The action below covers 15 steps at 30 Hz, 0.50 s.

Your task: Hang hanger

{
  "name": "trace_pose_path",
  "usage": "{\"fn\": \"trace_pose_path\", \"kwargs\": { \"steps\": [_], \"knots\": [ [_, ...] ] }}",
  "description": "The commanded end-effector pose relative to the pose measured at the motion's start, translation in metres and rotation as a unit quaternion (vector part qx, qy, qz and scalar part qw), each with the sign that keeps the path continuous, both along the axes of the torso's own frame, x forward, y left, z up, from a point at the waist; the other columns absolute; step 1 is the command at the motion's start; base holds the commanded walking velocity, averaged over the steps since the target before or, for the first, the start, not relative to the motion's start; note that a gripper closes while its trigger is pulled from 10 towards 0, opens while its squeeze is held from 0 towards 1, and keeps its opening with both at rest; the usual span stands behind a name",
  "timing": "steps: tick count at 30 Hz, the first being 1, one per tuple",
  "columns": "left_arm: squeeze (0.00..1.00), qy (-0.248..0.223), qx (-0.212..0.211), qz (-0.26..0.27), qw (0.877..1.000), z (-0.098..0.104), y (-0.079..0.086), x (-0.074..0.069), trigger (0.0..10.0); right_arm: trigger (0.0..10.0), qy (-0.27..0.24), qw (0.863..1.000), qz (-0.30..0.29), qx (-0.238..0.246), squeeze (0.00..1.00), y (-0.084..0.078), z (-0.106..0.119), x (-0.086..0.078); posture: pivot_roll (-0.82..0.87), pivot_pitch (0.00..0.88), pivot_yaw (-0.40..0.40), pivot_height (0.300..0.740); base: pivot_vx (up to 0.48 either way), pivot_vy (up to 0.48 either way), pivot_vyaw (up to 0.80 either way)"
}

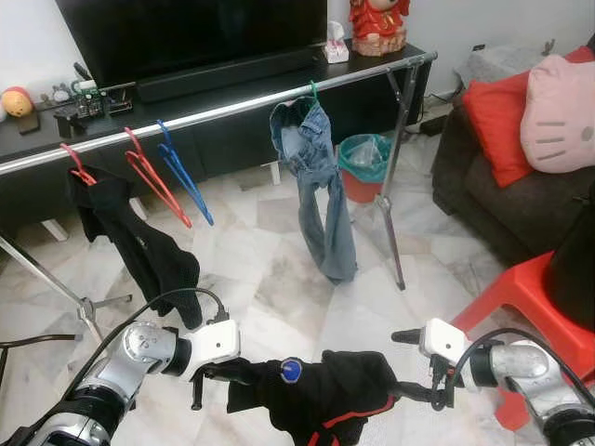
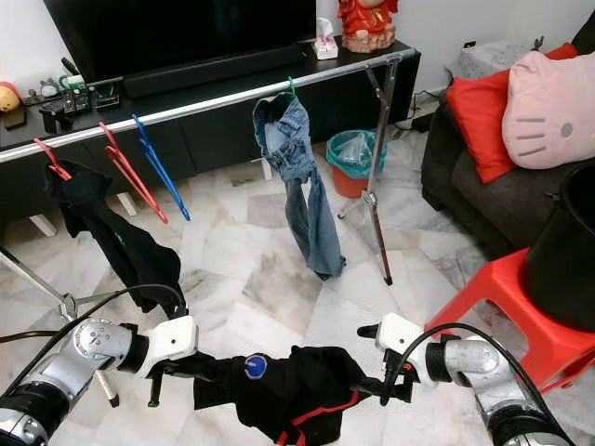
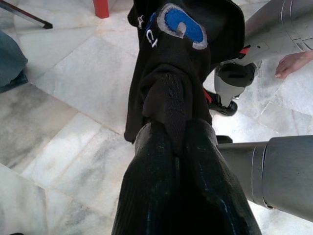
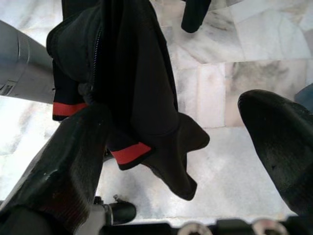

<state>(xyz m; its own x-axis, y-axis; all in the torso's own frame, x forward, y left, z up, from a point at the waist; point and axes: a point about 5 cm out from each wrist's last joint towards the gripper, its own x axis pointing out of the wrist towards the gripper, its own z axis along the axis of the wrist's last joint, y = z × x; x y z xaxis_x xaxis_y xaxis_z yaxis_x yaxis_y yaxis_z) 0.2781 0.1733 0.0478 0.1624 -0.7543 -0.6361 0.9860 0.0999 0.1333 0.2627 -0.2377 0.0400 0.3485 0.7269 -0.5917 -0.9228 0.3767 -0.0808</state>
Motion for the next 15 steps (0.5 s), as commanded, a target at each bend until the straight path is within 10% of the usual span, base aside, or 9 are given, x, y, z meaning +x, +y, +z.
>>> {"fn": "trace_pose_path", "kwargs": {
  "steps": [1, 3, 15],
  "knots": [
    [0.0, -0.013, -0.007, 0.007, 1.0, 0.0071, 0.002, 0.0053, 10.0, 5.0, -0.011, 1.0, 0.001, 0.004, 0.0, 0.0041, 0.0024, 0.0042, 0.11, 0.024, 0.093, 0.74, 0.0, 0.0, 0.0],
    [0.0, -0.013, -0.01, 0.007, 1.0, 0.0078, 0.001, 0.0057, 10.0, 0.0, -0.005, 1.0, 0.006, 0.008, 0.0, 0.0062, 0.0017, 0.0036, 0.11, 0.026, 0.092, 0.74, 0.0, 0.0, 0.0],
    [0.0, -0.014, -0.013, 0.009, 1.0, 0.0081, 0.0004, 0.0058, 10.0, 0.0, -0.002, 1.0, 0.01, 0.004, 0.0, 0.0096, -0.002, 0.0025, 0.11, 0.03, 0.09, 0.74, 0.0, 0.0, 0.0]
  ]
}}
